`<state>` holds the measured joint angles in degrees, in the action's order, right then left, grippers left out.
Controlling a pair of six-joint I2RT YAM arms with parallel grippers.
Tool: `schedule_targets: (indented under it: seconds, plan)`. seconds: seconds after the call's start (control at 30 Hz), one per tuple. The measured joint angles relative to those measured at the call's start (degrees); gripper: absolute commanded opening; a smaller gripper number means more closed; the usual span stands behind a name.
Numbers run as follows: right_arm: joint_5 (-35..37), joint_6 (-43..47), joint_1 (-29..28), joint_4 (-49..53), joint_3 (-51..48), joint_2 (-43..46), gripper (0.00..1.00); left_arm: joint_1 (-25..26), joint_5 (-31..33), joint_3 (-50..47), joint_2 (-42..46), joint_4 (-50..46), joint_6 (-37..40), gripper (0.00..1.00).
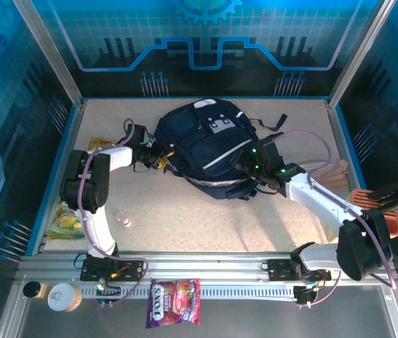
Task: Pack the student bag
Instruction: Rotate the student bag at the center of the table.
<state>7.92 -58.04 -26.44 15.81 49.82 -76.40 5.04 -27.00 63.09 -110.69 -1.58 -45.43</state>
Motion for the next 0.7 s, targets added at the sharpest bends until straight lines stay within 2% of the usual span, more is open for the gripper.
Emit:
schedule_targets:
  seconds: [0.2,0.27,0.53,0.7]
  plan:
    - [-3.3,0.8,-0.5,-1.7,2.4,-6.5,0.8,0.0,-0.9,1.0,0.1,0.8,-0.1,0.07]
    - [-4.2,1.8,-0.5,-1.7,4.2,-9.1,0.77,0.0,-0.8,0.9,0.6,0.6,0.2,0.0]
    - [-8.5,8.0,0.6,-1.0,14.3,-21.2,0.67,0.1,1.4,-2.8,10.3,0.6,0.3,0.0]
    - [-10.7,13.3,2.4,-0.2,23.3,-30.1,0.65,-0.1,3.4,-7.2,16.4,0.9,-1.0,0.0]
